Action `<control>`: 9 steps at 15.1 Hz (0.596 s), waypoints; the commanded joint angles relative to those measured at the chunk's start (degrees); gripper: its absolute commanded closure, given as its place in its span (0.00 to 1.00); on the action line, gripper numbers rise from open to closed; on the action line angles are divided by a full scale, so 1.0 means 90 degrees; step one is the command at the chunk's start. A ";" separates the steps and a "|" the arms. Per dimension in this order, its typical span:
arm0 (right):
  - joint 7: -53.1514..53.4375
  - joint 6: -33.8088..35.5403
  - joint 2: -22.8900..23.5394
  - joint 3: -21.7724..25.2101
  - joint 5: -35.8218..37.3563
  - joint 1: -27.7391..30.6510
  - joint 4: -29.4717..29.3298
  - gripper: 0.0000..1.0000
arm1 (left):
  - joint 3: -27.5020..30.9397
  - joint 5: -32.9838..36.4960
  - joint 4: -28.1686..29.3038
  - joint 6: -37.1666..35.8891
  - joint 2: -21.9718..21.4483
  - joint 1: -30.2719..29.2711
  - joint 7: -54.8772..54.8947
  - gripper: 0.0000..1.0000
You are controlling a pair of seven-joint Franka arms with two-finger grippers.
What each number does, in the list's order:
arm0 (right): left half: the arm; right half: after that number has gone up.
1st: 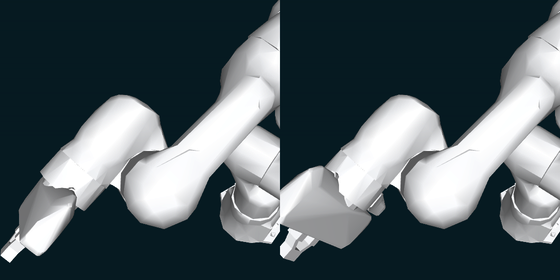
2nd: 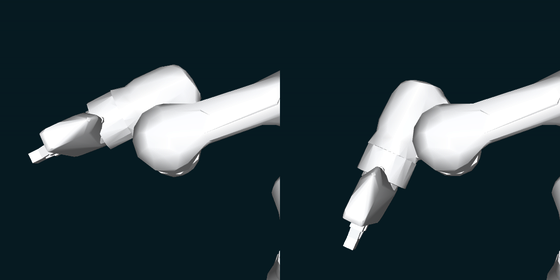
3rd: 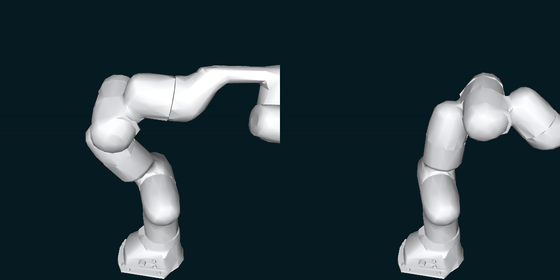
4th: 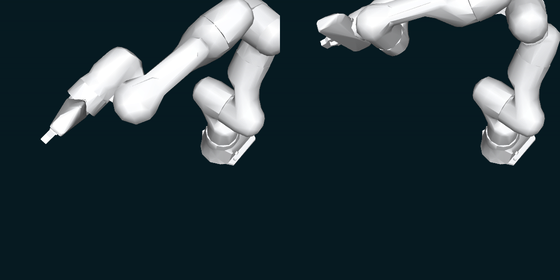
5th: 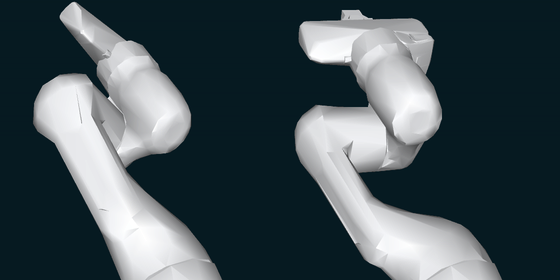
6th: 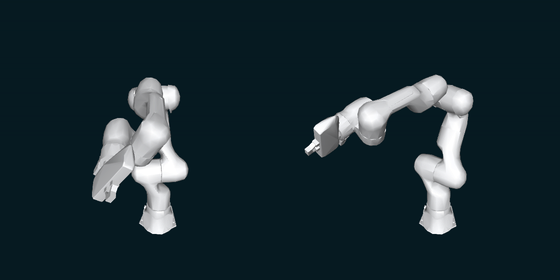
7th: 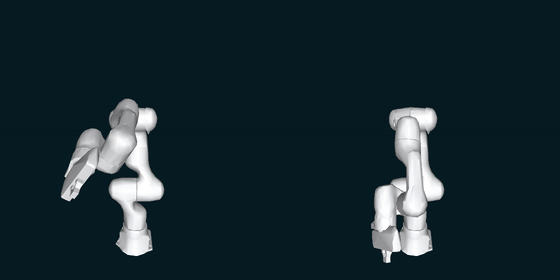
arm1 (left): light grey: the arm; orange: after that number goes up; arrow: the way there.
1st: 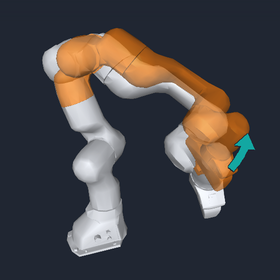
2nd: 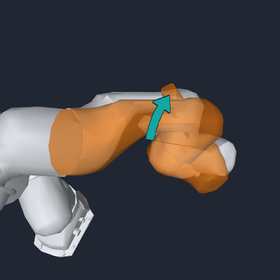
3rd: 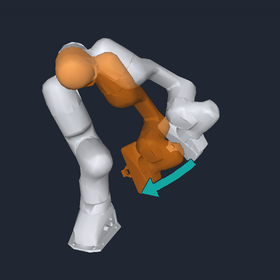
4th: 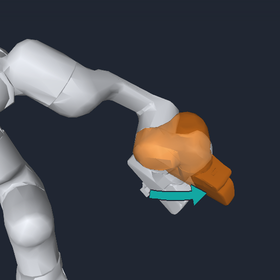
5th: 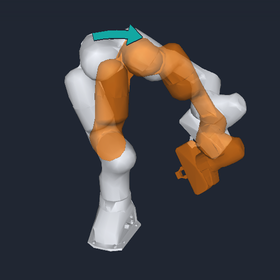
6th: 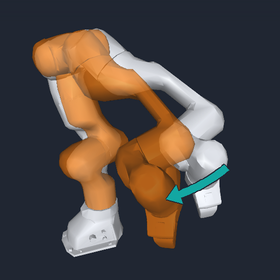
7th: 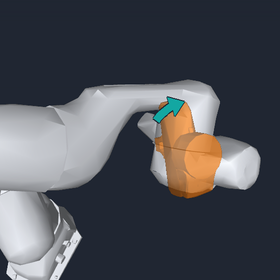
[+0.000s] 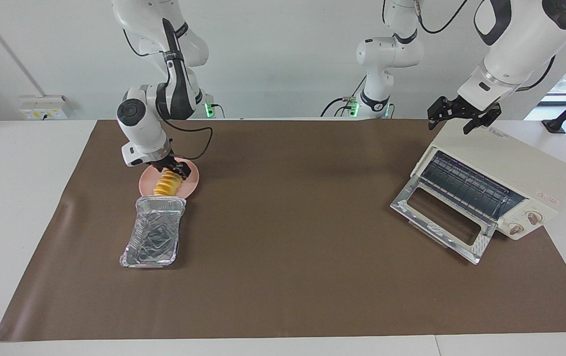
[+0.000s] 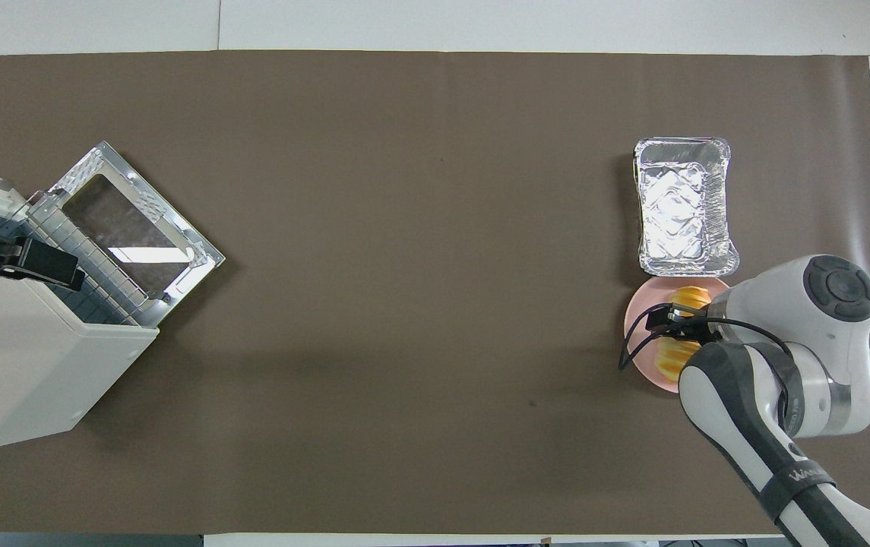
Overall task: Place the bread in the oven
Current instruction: 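Grasp the orange bread slices with the right gripper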
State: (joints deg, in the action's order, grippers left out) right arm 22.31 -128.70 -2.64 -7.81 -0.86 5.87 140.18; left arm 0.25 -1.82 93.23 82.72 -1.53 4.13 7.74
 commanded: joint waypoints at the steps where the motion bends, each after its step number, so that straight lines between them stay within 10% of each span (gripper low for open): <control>1: -0.0135 -0.0212 -0.0214 -0.0040 -0.0061 0.0090 0.0254 0.36 | -0.0008 0.0095 -0.0027 -0.0109 -0.0064 -0.0030 0.0010 0.00; 5: -0.0136 -0.0163 -0.0176 -0.0040 -0.0061 0.0061 0.0137 0.99 | -0.0008 0.0095 -0.0027 -0.0109 -0.0064 -0.0030 0.0010 0.00; 9: -0.0087 0.0790 -0.0146 -0.0050 -0.0344 0.0012 -0.0622 1.00 | -0.0008 0.0095 -0.0027 -0.0119 -0.0064 -0.0030 0.0010 0.00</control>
State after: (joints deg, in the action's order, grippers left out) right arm 22.30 -127.23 -3.27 -7.88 -2.25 5.67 138.70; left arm 0.25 -1.82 93.23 82.72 -1.53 4.13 7.74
